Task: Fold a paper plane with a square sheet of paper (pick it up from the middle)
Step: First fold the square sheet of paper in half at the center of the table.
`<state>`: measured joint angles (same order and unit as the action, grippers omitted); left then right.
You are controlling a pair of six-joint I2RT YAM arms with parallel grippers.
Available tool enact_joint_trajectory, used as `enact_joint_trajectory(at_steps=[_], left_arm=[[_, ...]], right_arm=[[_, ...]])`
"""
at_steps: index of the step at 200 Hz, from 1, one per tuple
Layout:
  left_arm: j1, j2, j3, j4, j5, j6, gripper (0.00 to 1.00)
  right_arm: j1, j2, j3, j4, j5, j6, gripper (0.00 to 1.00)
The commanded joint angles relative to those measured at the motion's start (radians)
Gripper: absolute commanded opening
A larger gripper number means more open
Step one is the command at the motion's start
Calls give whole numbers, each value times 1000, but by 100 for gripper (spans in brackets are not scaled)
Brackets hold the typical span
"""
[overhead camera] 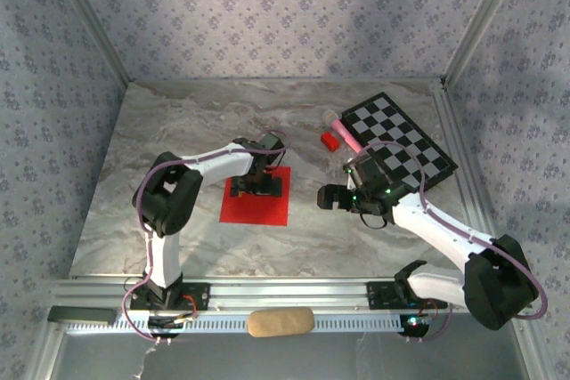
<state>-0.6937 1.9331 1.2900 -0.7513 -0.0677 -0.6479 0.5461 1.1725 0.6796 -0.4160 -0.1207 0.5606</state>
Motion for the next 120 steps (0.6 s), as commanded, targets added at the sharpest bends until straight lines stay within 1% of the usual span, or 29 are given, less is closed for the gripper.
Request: enact_joint_trajectory(at_steps=[1, 34, 120], left_arm=[[-1, 53, -48, 0, 5, -12, 98], [-1, 45, -52, 3, 1, -15, 96], [-1, 23, -54, 14, 0, -18, 95]], right_arm=[[9, 3, 31, -25, 23, -4, 100], [9, 2, 31, -24, 25, -1, 100], [10, -2, 32, -34, 26, -5, 100]])
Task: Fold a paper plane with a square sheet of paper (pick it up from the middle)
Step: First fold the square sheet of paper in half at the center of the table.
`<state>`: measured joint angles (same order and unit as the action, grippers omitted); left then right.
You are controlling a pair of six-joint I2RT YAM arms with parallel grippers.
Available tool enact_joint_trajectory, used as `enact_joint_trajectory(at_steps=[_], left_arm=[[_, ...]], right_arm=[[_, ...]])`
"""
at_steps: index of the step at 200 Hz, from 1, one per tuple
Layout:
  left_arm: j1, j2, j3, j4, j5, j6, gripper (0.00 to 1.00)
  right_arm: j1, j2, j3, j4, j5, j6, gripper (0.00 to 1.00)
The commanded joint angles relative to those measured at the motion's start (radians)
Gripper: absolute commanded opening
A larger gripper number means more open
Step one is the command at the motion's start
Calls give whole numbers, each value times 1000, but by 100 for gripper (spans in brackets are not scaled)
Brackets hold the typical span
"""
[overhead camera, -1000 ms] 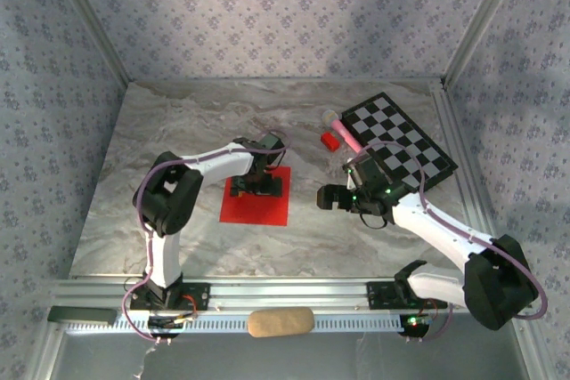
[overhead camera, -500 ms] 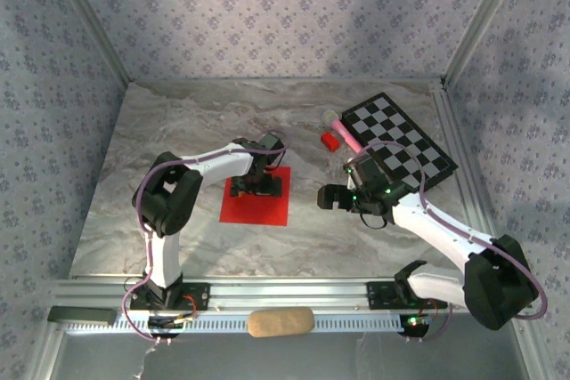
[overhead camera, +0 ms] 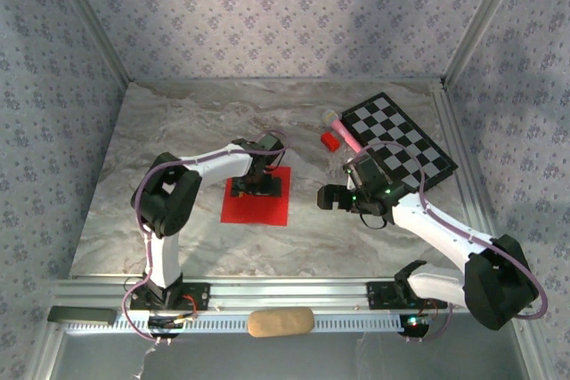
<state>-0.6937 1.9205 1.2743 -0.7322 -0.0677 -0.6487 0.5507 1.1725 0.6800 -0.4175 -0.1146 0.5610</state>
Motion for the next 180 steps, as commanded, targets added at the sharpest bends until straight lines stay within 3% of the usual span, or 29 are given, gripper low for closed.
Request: enact_joint_trajectory(at_steps=[1, 104, 144, 180], left_arm=[[-1, 35, -38, -5, -1, -18, 95], [-1, 16, -44, 10, 5, -22, 92], [-2, 19, -44, 17, 16, -16, 83], [-1, 6, -53, 32, 24, -18, 80]], right_arm=[[6, -2, 32, -32, 20, -6, 100], [8, -10, 30, -31, 30, 1, 100], [8, -10, 29, -30, 31, 3, 100], [9, -13, 33, -35, 43, 3, 100]])
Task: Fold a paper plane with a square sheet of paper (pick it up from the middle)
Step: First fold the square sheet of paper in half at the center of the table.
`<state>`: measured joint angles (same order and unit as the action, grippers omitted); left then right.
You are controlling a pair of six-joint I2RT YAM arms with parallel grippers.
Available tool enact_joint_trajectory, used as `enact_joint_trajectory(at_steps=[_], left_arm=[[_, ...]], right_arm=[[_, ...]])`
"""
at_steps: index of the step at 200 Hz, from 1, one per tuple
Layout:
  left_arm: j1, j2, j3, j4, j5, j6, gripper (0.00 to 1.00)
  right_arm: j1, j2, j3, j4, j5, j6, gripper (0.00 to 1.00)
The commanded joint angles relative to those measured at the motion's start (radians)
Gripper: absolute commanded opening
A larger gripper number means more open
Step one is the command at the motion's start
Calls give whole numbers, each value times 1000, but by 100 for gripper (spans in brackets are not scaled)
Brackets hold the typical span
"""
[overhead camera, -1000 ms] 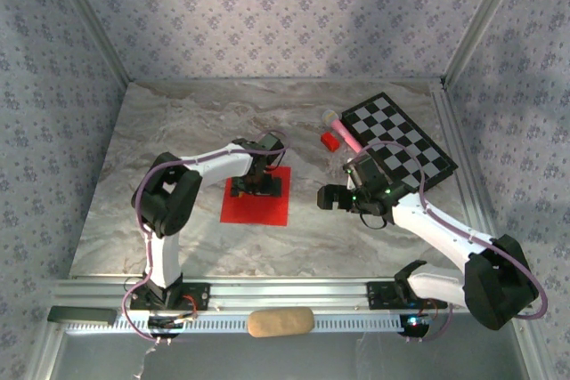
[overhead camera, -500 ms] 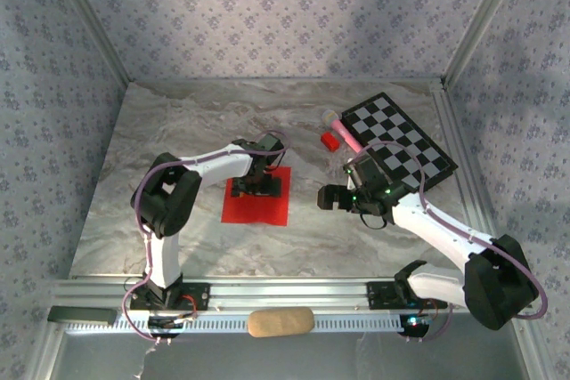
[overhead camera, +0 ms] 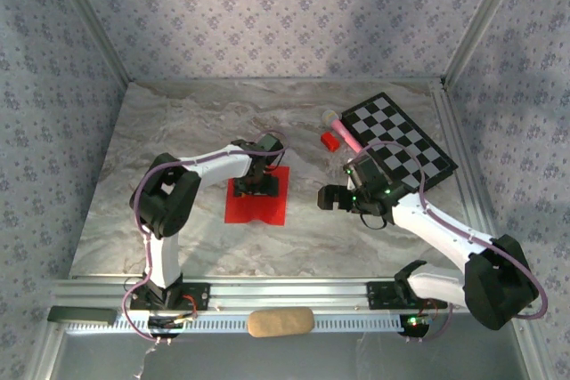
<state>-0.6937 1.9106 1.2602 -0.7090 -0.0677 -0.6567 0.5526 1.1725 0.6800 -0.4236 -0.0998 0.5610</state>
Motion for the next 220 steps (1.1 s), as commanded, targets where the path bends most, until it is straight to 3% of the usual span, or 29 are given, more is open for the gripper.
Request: enact_joint_trajectory(at_steps=[1, 26, 142, 220], left_arm=[[-1, 14, -39, 9, 24, -10, 80], [-1, -9, -49, 24, 30, -8, 70], [-1, -142, -111, 98, -24, -49, 45], [6, -304, -153, 157, 29, -83, 41]], right_arm=[[7, -14, 33, -29, 29, 3, 100], [9, -29, 24, -19, 40, 9, 100], [4, -126, -22, -19, 171, 60, 100], [-18, -144, -20, -40, 243, 200, 99]])
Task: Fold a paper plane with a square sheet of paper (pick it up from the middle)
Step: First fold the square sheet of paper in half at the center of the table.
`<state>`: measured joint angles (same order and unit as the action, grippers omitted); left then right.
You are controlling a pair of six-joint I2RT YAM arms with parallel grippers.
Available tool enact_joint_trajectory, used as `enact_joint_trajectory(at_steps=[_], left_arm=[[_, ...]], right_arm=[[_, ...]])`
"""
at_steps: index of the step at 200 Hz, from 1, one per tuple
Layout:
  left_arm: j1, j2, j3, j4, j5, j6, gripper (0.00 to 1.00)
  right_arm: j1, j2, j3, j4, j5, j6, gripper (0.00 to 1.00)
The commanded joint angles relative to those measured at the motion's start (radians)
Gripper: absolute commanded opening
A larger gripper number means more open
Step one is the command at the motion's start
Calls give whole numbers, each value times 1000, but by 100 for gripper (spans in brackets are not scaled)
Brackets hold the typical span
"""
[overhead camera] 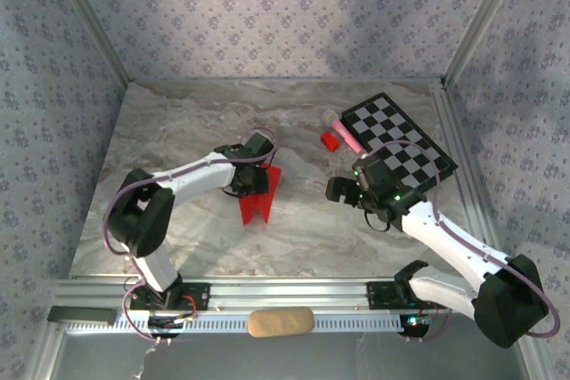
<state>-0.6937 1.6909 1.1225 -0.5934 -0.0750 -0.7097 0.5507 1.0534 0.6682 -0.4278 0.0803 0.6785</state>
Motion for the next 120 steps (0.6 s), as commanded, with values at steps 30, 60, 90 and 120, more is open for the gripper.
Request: enact_joint_trajectory(at_steps=[30, 60, 90, 120], left_arm=[[17, -180, -82, 187, 162, -98, 42], [22, -233, -144, 331, 283, -172, 42], [18, -237, -210, 512, 376, -236, 43], [-4, -213, -270, 665, 394, -301, 43]], right_arm=[[-66, -49, -18, -11, -6, 41, 100], [-155, -90, -70, 80, -173, 16, 98], [-206, -133, -125, 174, -204, 119, 96], [-222, -191, -175, 242, -208, 92, 94]])
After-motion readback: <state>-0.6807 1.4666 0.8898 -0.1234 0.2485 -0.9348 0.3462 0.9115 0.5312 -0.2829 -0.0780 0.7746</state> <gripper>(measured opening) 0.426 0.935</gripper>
